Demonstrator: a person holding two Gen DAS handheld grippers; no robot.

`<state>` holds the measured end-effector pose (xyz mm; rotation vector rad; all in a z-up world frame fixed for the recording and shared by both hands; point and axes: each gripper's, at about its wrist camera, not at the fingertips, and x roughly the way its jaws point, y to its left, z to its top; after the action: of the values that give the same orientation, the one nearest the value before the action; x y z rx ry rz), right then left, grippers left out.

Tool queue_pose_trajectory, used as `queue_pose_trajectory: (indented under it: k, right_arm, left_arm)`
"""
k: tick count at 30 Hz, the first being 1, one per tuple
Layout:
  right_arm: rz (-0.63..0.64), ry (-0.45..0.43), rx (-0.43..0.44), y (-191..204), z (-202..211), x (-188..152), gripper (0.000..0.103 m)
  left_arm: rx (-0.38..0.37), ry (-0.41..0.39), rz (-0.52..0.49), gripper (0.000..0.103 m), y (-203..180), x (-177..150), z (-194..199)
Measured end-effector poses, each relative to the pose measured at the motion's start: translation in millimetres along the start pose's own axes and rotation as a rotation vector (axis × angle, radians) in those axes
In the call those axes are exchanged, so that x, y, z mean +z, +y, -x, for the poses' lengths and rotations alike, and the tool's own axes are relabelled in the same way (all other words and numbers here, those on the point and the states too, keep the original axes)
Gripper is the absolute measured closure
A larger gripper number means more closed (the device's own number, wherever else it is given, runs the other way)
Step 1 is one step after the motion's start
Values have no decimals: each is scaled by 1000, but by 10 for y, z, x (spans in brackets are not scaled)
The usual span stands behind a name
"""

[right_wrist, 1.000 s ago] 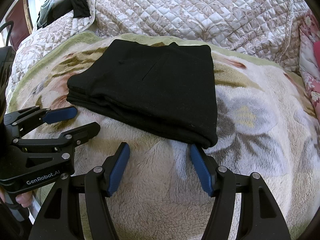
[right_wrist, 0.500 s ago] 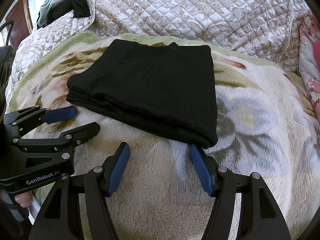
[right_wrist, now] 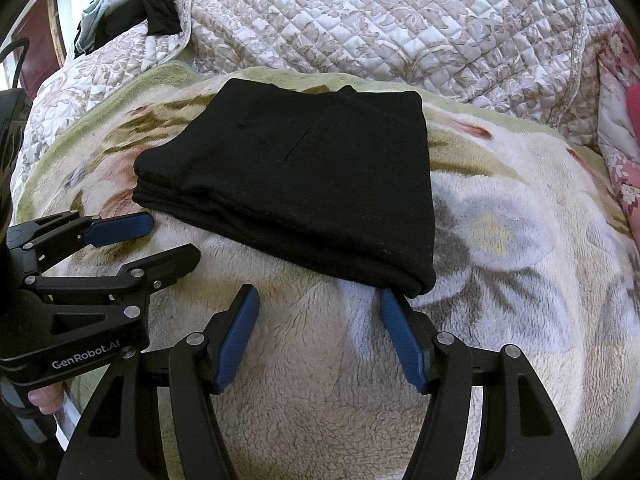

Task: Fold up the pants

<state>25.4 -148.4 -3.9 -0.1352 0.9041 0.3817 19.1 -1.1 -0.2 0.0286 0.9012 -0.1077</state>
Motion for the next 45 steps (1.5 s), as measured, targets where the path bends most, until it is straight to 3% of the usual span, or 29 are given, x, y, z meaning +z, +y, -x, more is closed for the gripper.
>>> queue_pose_trajectory:
  k: [45]
  right_arm:
    - [14, -24, -9, -8, 4, 6, 38]
  left_arm:
    - [1, -2, -6, 42, -10, 2, -1]
